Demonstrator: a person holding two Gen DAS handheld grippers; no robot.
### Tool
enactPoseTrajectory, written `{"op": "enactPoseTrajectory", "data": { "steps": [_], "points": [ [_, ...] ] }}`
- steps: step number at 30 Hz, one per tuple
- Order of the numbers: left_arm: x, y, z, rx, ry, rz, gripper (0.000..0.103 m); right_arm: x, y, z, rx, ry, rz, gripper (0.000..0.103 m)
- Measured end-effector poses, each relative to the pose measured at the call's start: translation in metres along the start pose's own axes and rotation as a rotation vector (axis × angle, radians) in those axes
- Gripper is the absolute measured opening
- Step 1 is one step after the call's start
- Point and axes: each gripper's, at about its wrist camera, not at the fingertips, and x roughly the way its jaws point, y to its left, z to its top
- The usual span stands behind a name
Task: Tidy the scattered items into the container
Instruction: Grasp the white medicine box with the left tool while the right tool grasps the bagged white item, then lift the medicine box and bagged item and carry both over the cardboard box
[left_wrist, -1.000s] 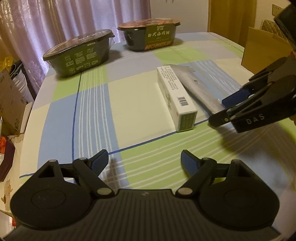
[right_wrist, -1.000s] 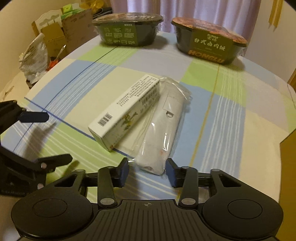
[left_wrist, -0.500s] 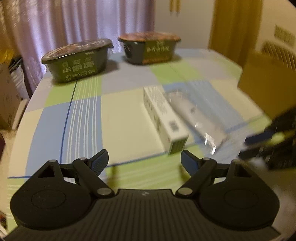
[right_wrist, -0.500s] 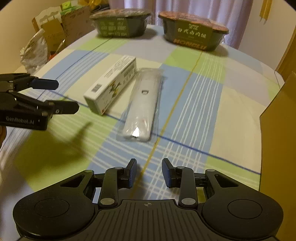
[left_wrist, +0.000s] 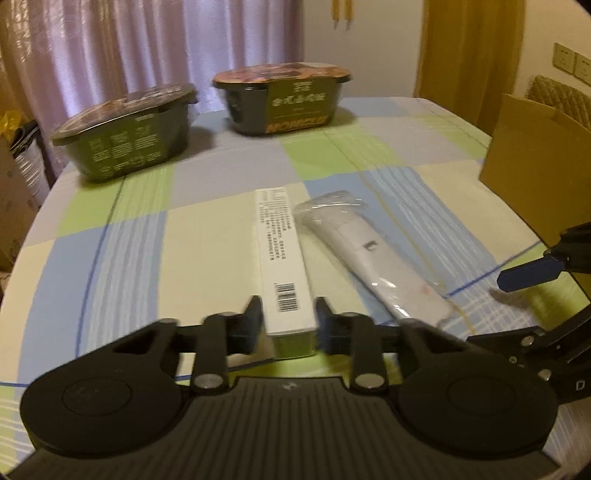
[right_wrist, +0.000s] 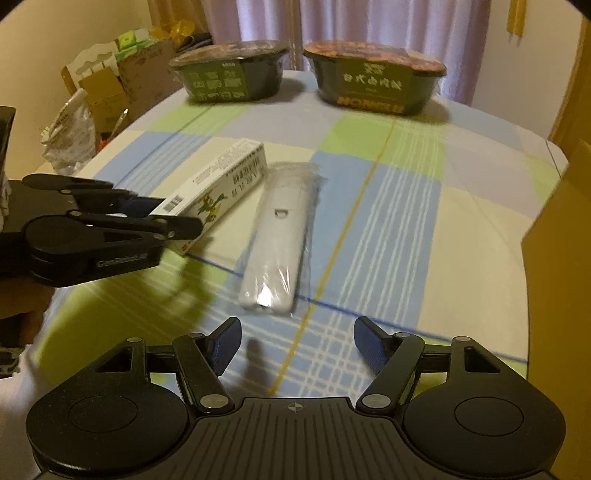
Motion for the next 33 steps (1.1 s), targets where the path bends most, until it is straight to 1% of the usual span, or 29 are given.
{"op": "enactPoseTrajectory", "data": {
  "steps": [4, 8, 9, 10, 11, 12, 13, 14, 15, 16, 17, 18, 19, 22, 25, 30, 33],
  "points": [
    [-0.011, 0.013, -0.005, -0.003, 0.038, 0.024, 0.022, 0.014, 0.002, 0.021, -0.012, -0.035, 0.004, 0.074],
    [-0.016, 0.025, -0.009, -0.033, 0.037, 0.040, 0.023, 0.034, 0.007, 0.045, -0.023, -0.051, 0.001, 0.074],
    [-0.016, 0.026, -0.009, -0.033, 0.030, 0.044, 0.032, 0.040, 0.009, 0.049, -0.031, -0.049, -0.007, 0.074],
    [-0.015, 0.025, -0.009, -0.027, 0.024, 0.046, 0.039, 0.046, 0.011, 0.052, -0.044, -0.043, -0.018, 0.074],
    [-0.015, 0.024, -0.009, -0.019, 0.016, 0.048, 0.051, 0.052, 0.013, 0.055, -0.056, -0.037, -0.031, 0.074],
    [-0.014, 0.022, -0.009, -0.012, 0.011, 0.049, 0.053, 0.057, 0.015, 0.057, -0.067, -0.031, -0.043, 0.073],
    [-0.014, 0.021, -0.009, -0.006, 0.008, 0.050, 0.053, 0.062, 0.016, 0.058, -0.076, -0.024, -0.055, 0.073],
    [-0.013, 0.019, -0.009, 0.001, 0.006, 0.049, 0.053, 0.065, 0.016, 0.058, -0.081, -0.020, -0.066, 0.072],
    [-0.012, 0.018, -0.009, 0.003, 0.007, 0.044, 0.053, 0.066, 0.015, 0.058, -0.081, -0.024, -0.064, 0.064],
    [-0.011, 0.018, -0.009, 0.003, 0.010, 0.038, 0.052, 0.066, 0.014, 0.057, -0.074, -0.028, -0.058, 0.049],
    [-0.010, 0.017, -0.010, -0.001, 0.016, 0.027, 0.045, 0.064, 0.014, 0.057, -0.070, -0.026, -0.058, 0.043],
    [-0.009, 0.018, -0.010, -0.008, 0.024, 0.017, 0.029, 0.063, 0.015, 0.056, -0.072, -0.020, -0.062, 0.043],
    [-0.009, 0.017, -0.010, -0.013, 0.031, 0.012, 0.023, 0.061, 0.015, 0.054, -0.073, -0.015, -0.061, 0.042],
    [-0.013, 0.012, -0.012, -0.008, 0.043, -0.008, 0.022, 0.049, 0.013, 0.042, -0.053, 0.011, -0.050, 0.042],
    [-0.022, 0.002, -0.017, -0.001, 0.062, -0.028, 0.022, 0.027, 0.010, 0.020, 0.003, 0.040, -0.041, 0.042],
    [-0.056, -0.035, -0.038, 0.024, 0.110, -0.094, 0.022, -0.020, 0.013, -0.038, 0.081, 0.085, -0.052, 0.042],
    [-0.080, -0.062, -0.056, 0.061, 0.144, -0.122, 0.022, -0.048, 0.019, -0.076, 0.089, 0.107, -0.062, 0.042]
  ]
}}
